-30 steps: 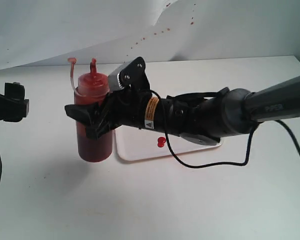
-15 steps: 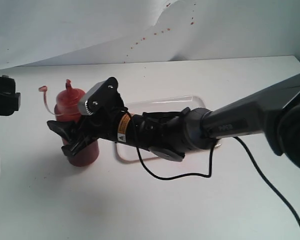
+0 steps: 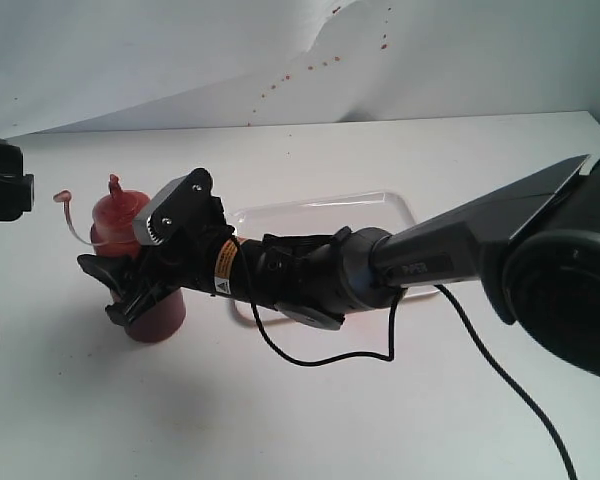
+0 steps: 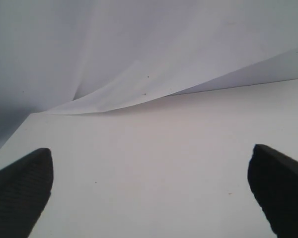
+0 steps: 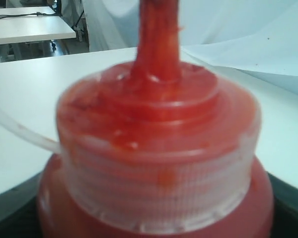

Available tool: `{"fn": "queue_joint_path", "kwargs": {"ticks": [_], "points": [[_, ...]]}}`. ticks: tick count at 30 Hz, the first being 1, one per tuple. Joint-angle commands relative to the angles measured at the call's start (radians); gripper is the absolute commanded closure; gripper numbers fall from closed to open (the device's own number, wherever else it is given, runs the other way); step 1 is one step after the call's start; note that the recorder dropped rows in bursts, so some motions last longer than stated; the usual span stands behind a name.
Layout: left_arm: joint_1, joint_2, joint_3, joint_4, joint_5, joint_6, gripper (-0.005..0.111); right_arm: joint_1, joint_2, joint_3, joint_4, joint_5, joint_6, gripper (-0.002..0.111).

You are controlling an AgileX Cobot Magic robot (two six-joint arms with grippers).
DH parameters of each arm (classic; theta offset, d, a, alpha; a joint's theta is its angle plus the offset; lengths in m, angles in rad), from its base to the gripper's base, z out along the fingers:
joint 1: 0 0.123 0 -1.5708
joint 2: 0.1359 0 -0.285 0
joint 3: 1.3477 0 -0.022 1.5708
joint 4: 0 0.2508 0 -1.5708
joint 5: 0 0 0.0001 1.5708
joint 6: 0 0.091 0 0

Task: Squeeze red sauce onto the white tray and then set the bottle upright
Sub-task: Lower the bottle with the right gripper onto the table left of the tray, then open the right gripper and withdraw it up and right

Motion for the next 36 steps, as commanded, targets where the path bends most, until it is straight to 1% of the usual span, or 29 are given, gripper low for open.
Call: {"fn": "queue_joint_path", "kwargs": {"ticks": [1,2,3,8,10,12,14,17,19,21,23,24,26,27,28,29,30,32,36], "points": [[-0.004,-0.004,-0.002,0.018,0.044,-0.029,0.002,-0.001,-0.01,-0.01,0.01,-0.039,-0.003,0.037],[-0.004,-0.004,-0.002,0.018,0.069,-0.043,0.002,-0.001,-0.01,-0.01,0.015,-0.042,-0.003,0.018],[-0.004,-0.004,-0.002,0.018,0.094,-0.048,0.002,-0.001,-0.013,-0.01,0.019,-0.05,0.002,0.004],[-0.004,-0.004,-0.002,0.021,0.108,-0.062,0.002,-0.001,-0.08,-0.01,0.012,-0.068,0.024,0.003],[-0.004,-0.004,-0.002,0.021,0.117,-0.063,0.002,-0.001,-0.12,-0.01,0.001,-0.096,0.074,0.003],[-0.004,-0.004,-0.002,0.025,0.148,-0.066,0.002,-0.001,-0.17,-0.01,-0.06,-0.142,0.159,0.003],[-0.004,-0.004,-0.002,0.025,0.176,-0.07,0.002,-0.001,-0.199,-0.01,-0.102,-0.15,0.194,0.003],[-0.004,-0.004,-0.002,0.025,0.187,-0.079,0.002,-0.001,-0.25,-0.01,-0.112,-0.156,0.222,0.003],[-0.004,-0.004,-0.002,0.025,0.187,-0.082,0.002,-0.003,-0.297,-0.01,-0.157,-0.154,0.222,0.005],[-0.004,-0.004,-0.002,0.027,0.183,-0.082,0.002,-0.003,-0.361,-0.01,-0.185,-0.121,0.222,0.014],[-0.004,-0.004,-0.002,0.035,0.183,-0.082,0.002,-0.003,-0.413,-0.01,-0.195,-0.057,0.222,0.027],[-0.004,-0.004,-0.002,0.043,0.183,-0.082,0.003,-0.003,-0.436,-0.01,-0.206,-0.012,0.222,0.035],[-0.004,-0.004,-0.002,0.062,0.183,-0.082,0.005,-0.003,-0.498,-0.01,-0.257,0.134,0.222,0.054],[-0.004,-0.004,-0.002,0.072,0.183,-0.082,0.008,-0.003,-0.531,-0.01,-0.299,0.218,0.222,0.062],[-0.004,-0.004,-0.002,0.082,0.183,-0.082,0.013,-0.003,-0.566,-0.008,-0.349,0.297,0.23,0.073],[-0.004,-0.004,-0.002,0.089,0.183,-0.082,0.021,-0.003,-0.601,-0.002,-0.392,0.371,0.237,0.083],[-0.004,-0.004,-0.004,0.091,0.183,-0.082,0.031,-0.003,-0.629,0.008,-0.413,0.426,0.238,0.091],[-0.004,-0.004,-0.004,0.101,0.174,-0.082,0.054,-0.003,-0.697,0.038,-0.413,0.543,0.241,0.108],[-0.004,-0.004,-0.004,0.103,0.167,-0.082,0.1,-0.003,-0.821,0.116,-0.412,0.712,0.244,0.108]]}}
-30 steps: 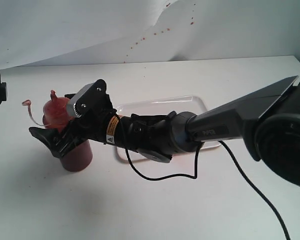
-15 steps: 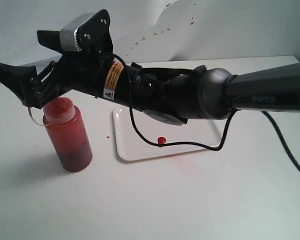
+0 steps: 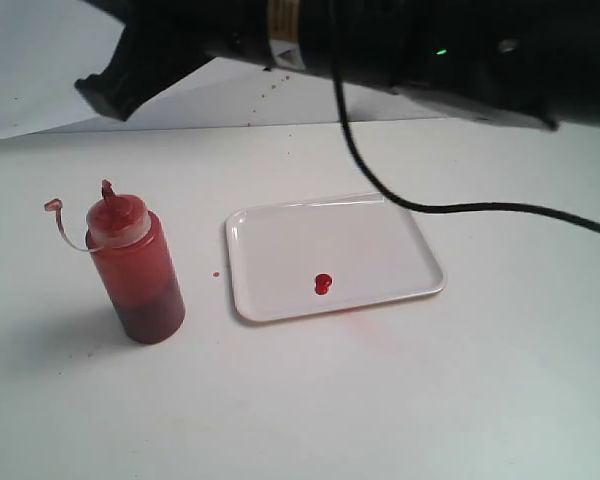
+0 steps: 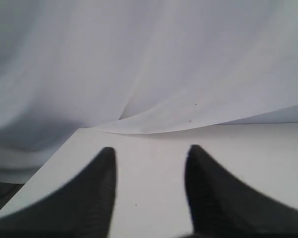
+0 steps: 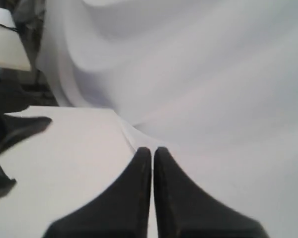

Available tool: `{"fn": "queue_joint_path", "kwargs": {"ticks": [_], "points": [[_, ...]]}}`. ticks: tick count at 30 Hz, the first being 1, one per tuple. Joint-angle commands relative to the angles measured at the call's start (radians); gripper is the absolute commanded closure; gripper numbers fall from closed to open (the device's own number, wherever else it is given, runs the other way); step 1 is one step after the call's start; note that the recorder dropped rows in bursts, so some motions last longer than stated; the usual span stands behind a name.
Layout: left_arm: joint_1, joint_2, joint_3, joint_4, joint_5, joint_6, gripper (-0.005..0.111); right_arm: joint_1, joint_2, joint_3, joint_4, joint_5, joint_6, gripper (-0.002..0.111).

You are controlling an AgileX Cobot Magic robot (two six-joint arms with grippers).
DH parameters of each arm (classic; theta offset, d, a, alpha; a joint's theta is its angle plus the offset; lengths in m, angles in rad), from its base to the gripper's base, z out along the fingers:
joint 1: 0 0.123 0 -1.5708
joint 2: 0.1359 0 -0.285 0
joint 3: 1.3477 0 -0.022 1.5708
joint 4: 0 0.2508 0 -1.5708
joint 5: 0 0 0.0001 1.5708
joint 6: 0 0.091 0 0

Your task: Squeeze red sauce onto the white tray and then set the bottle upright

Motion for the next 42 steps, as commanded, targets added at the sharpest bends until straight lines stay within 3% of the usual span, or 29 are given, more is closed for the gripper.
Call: {"fn": "queue_joint_path", "kwargs": {"ticks": [1,6,17,24,33,42], "points": [[-0.004,-0.004,-0.004,0.018,-0.004,-0.007,0.107,-0.001,-0.138,0.091,-0.008,0.214,0.01,0.108],[-0.004,-0.016,-0.004,0.036,-0.054,-0.017,0.107,-0.001,-0.299,0.216,-0.001,0.41,0.01,0.108],[-0.004,-0.36,-0.004,0.095,-0.622,-0.135,0.107,-0.001,-0.654,0.519,-0.009,0.465,0.016,0.108],[-0.004,-0.652,0.001,0.093,-0.956,-0.085,0.107,-0.001,-0.872,0.678,-0.009,0.469,0.089,0.108],[-0.004,-0.864,0.001,0.093,-1.135,-0.072,0.106,0.001,-0.979,0.741,0.033,0.619,0.089,0.108],[-0.004,-0.983,0.001,0.093,-1.141,-0.072,0.106,0.001,-0.977,0.741,0.044,0.626,0.089,0.108]]}}
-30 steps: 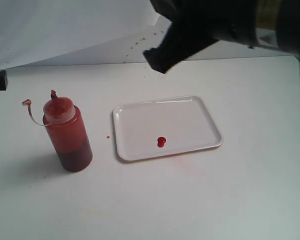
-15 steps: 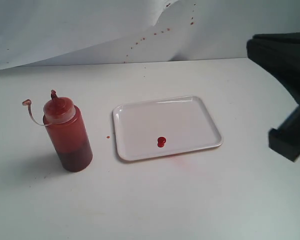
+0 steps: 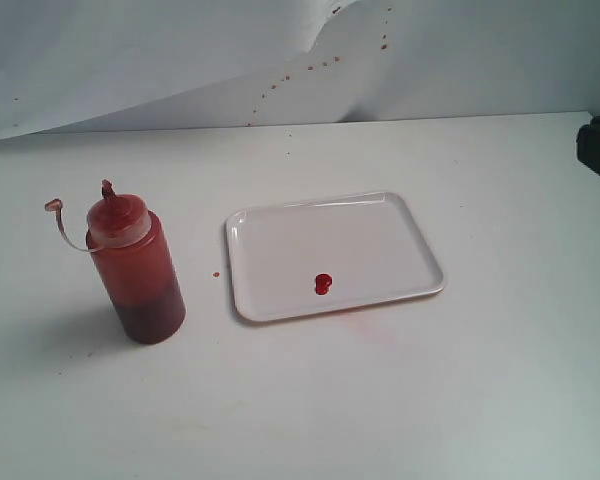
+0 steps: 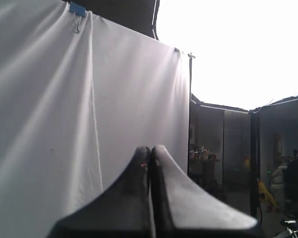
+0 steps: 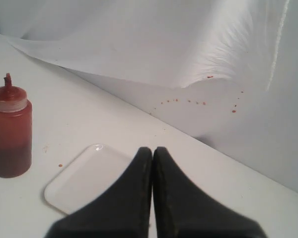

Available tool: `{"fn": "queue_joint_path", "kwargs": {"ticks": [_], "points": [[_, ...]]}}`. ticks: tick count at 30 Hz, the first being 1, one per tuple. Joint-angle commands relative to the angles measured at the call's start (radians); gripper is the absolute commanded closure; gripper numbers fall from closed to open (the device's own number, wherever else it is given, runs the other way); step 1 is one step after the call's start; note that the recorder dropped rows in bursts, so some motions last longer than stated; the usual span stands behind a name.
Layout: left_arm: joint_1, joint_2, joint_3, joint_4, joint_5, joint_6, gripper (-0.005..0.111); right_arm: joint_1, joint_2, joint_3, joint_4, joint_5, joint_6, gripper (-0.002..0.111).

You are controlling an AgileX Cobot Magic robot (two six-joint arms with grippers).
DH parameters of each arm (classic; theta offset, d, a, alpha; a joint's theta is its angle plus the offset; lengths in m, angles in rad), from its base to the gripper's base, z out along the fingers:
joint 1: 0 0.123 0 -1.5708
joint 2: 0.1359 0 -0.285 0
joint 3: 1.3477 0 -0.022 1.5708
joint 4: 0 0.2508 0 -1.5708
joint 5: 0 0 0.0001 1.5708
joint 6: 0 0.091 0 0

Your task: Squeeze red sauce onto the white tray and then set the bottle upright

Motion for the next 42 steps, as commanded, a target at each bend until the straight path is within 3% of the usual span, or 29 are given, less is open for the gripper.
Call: {"fn": "queue_joint_path", "kwargs": {"ticks": [1,13,15,22,26,31,35,38,39,41,42], "points": [[-0.004,-0.042,0.001,0.003,-0.002,0.007,0.106,0.001,-0.003,0.005,0.007,0.007,0.005,0.108],[0.022,-0.085,0.001,0.057,-0.004,0.017,0.106,0.001,-0.003,0.005,0.007,0.007,0.005,0.108],[0.076,-0.122,0.011,0.057,-0.038,0.009,0.106,0.001,-0.003,0.005,0.007,0.007,0.005,0.108],[0.362,-0.2,0.053,0.037,-0.175,-0.056,0.106,0.001,-0.003,0.005,0.013,0.007,0.005,0.108],[0.464,-0.2,0.056,-0.07,-0.182,-0.075,0.106,0.001,-0.003,0.005,0.018,-0.004,0.005,0.108],[0.527,-0.2,0.056,-0.158,-0.207,-0.075,0.106,0.001,-0.003,0.005,0.018,-0.004,0.005,0.108],[0.533,-0.2,0.066,-0.13,-0.263,-0.069,0.106,0.001,-0.003,0.005,0.018,-0.004,0.005,0.108],[0.533,-0.2,0.116,-0.151,-0.23,-0.052,0.106,0.001,-0.003,0.005,0.018,-0.004,0.005,0.108],[0.533,-0.2,0.148,-0.234,-0.211,0.028,0.106,0.001,-0.003,0.005,0.018,-0.004,0.005,0.108],[0.531,-0.2,0.226,-0.635,-0.142,0.366,0.106,0.001,-0.003,0.005,0.018,-0.004,0.005,0.108],[0.531,-0.2,0.265,-0.888,-0.106,0.618,0.106,0.001,-0.003,0.005,0.018,-0.004,0.005,0.108]]}}
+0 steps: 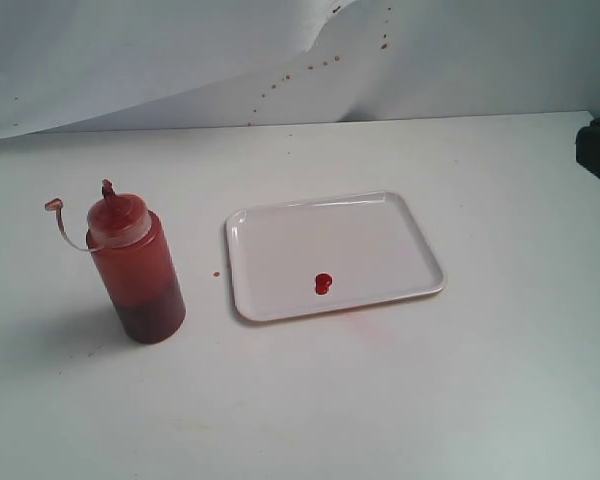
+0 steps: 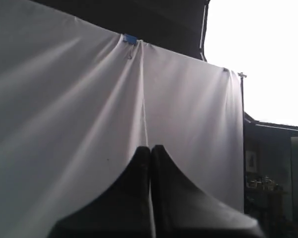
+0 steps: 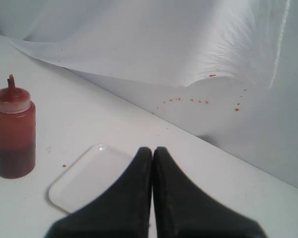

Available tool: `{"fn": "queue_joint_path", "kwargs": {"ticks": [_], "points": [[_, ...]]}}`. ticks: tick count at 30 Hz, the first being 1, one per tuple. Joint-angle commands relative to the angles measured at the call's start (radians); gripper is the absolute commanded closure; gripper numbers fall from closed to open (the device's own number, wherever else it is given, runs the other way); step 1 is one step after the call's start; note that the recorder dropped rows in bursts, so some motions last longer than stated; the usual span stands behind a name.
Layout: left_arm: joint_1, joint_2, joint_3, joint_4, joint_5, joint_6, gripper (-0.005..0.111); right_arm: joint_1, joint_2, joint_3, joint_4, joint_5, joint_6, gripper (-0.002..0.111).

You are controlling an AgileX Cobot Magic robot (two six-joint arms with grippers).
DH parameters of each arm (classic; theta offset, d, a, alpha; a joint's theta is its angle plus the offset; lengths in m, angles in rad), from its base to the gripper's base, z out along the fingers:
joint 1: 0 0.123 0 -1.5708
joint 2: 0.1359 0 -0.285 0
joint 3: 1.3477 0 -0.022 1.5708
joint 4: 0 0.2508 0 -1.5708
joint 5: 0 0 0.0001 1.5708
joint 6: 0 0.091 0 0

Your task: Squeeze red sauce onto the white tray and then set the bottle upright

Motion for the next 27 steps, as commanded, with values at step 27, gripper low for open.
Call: {"fn": "queue_joint_path", "kwargs": {"ticks": [27], "points": [[0.001,-0.001,0.455,-1.259,0.542,1.54,0.106,0.001,-0.002,0.005,0.0,-0.004,0.005,0.108]]}}
